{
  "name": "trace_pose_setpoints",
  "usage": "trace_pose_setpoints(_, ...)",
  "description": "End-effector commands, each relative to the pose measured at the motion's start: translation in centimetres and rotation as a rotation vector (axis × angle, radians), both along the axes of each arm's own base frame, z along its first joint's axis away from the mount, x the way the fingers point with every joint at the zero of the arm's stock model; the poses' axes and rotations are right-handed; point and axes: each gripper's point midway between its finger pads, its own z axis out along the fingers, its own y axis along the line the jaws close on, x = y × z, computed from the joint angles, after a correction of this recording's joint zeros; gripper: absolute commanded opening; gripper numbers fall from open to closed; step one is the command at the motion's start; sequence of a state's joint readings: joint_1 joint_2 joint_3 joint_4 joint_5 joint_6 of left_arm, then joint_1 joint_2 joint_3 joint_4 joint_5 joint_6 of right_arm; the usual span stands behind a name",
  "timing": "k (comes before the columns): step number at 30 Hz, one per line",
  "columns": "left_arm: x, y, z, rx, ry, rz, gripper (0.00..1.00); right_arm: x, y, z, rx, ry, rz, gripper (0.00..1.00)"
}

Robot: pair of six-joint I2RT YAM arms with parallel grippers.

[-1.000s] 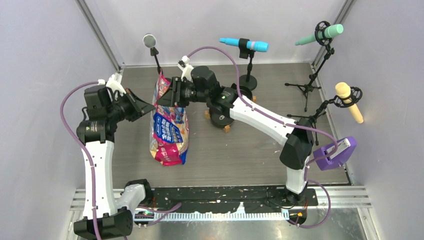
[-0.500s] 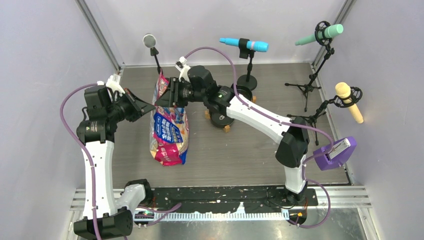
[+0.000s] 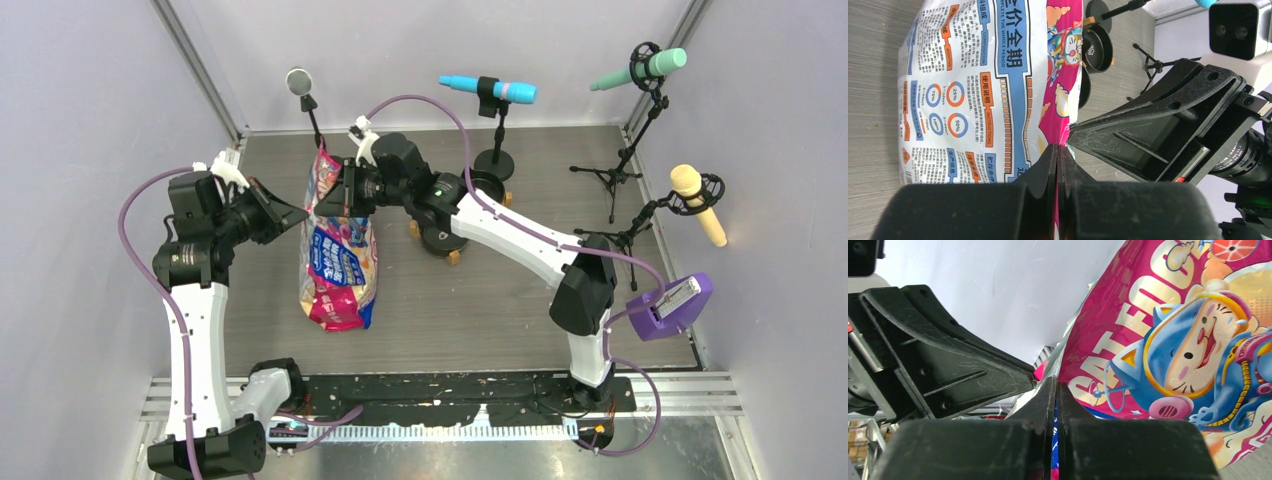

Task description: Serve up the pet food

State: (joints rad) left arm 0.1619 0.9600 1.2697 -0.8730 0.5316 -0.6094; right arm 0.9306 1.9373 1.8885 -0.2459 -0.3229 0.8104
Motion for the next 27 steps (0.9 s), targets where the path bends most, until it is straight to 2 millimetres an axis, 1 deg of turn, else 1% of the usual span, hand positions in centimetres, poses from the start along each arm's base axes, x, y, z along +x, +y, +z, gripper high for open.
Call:
trace_pose_setpoints(1,0.0,0.4,2.8,0.047,-0.129,0.010,0.00,0.8,-0.9,1.5,-0.021,-0.082,-0.052,0.05)
trace_pose_setpoints(3,0.1,0.3,2.7,0.041,-0.129,0.007,0.00,1.0,-1.0,1.6,-0.029,-0.091,-0.063,0.05)
trace_pose_setpoints(5,0.1,0.0,2.7,0.028,-0.130,-0.010,0.00,0.7,-0.6,1.9,-0.009,-0.097,-0.039,0.05)
trace_pose_setpoints(6,0.1,-0.1,2.8,0.022,-0.131,-0.019,0.00,0.3,-0.4,2.0,0.007,-0.086,-0.010,0.05)
trace_pose_setpoints(7,0.1,-0.2,2.7,0.018,-0.127,-0.021,0.00,0.1,-0.1,2.5,0.029,-0.088,0.004,0.05)
trace_pose_setpoints(9,0.1,-0.3,2.8,0.016,-0.130,-0.025,0.00,-0.5,0.4,3.1,0.064,-0.072,0.038,0.15)
trace_pose_setpoints(10,0.0,-0.3,2.8,0.014,-0.131,-0.025,0.00,-0.6,0.5,3.3,0.077,-0.065,0.044,0.25)
trace_pose_setpoints(12,0.0,-0.3,3.1,0.013,-0.137,-0.025,0.00,-0.8,0.6,3.6,0.094,-0.060,0.049,0.36)
trace_pose_setpoints(14,-0.1,-0.4,3.3,0.009,-0.143,-0.030,0.00,-0.8,0.7,3.7,0.101,-0.052,0.050,0.39)
trace_pose_setpoints(19,-0.2,-0.6,3.7,0.000,-0.154,-0.037,0.00,-0.7,1.3,3.5,0.110,-0.021,0.061,0.41)
trace_pose_setpoints(20,-0.2,-0.6,3.7,-0.001,-0.153,-0.037,0.00,-0.8,1.4,3.4,0.108,-0.015,0.061,0.41)
trace_pose_setpoints(22,-0.2,-0.6,3.8,-0.001,-0.153,-0.036,0.00,-0.6,1.5,3.0,0.100,-0.008,0.058,0.36)
trace_pose_setpoints(23,-0.2,-0.6,3.7,-0.001,-0.152,-0.035,0.00,-0.5,1.5,2.9,0.095,-0.006,0.052,0.29)
trace_pose_setpoints(24,-0.2,-0.5,3.7,-0.001,-0.152,-0.030,0.00,-0.5,1.4,2.5,0.082,0.000,0.049,0.25)
trace_pose_setpoints(25,-0.2,-0.5,3.8,0.001,-0.155,-0.023,0.00,-0.3,1.4,2.5,0.076,-0.006,0.043,0.17)
trace_pose_setpoints(26,-0.2,-0.4,3.9,0.003,-0.156,-0.016,0.00,-0.2,1.3,2.2,0.062,-0.001,0.039,0.14)
trace_pose_setpoints(27,-0.2,-0.3,3.9,0.007,-0.158,-0.009,0.00,-0.1,1.3,2.1,0.056,-0.005,0.032,0.08)
